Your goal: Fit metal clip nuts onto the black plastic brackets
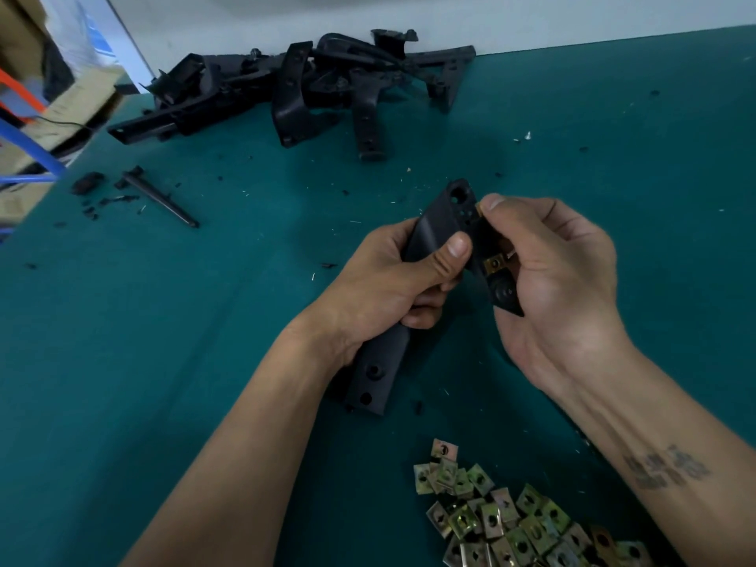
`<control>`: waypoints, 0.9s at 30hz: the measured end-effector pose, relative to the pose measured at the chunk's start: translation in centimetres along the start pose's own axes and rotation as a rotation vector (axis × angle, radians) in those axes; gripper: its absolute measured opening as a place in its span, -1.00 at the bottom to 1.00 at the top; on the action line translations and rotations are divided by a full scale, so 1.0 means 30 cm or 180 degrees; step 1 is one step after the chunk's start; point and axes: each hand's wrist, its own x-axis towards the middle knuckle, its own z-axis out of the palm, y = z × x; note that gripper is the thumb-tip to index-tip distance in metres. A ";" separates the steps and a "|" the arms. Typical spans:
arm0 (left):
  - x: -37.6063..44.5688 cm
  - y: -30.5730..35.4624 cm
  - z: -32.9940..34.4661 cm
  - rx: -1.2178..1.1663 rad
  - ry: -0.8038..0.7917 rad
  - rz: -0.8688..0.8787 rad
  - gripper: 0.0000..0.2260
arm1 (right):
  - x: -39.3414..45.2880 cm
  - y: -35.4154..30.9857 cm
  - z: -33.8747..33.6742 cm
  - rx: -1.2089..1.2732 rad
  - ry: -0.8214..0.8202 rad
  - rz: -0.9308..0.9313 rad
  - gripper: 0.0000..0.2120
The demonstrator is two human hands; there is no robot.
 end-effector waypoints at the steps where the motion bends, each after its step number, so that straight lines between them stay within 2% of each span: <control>1: -0.001 0.001 0.001 -0.0001 0.0004 0.0004 -0.79 | -0.001 0.000 0.000 -0.0001 -0.0031 -0.0010 -0.76; 6: -0.006 0.008 0.004 -0.0018 0.0026 0.0018 -0.79 | 0.005 -0.016 0.009 0.0137 -0.0286 -0.0026 -0.72; 10: -0.003 0.007 0.005 0.0137 0.0076 0.0003 -0.82 | -0.018 -0.003 0.023 -0.0167 -0.0578 -0.0123 -0.60; 15: -0.004 0.008 0.009 0.0121 -0.0011 0.0009 -0.81 | 0.003 -0.004 0.010 -0.0307 -0.0067 -0.0327 -0.67; 19: -0.003 0.008 0.006 0.0049 -0.0063 -0.0014 -0.79 | 0.031 -0.009 -0.016 -0.0686 -0.0060 -0.0523 -0.70; 24: -0.002 0.001 -0.005 -0.0155 -0.0016 -0.0069 -0.79 | 0.074 -0.022 -0.063 -0.1575 0.0027 -0.1086 -0.78; 27: -0.001 -0.002 -0.010 -0.0151 -0.0058 -0.0071 -0.80 | 0.095 -0.040 -0.088 -0.1602 -0.0147 -0.1173 -0.79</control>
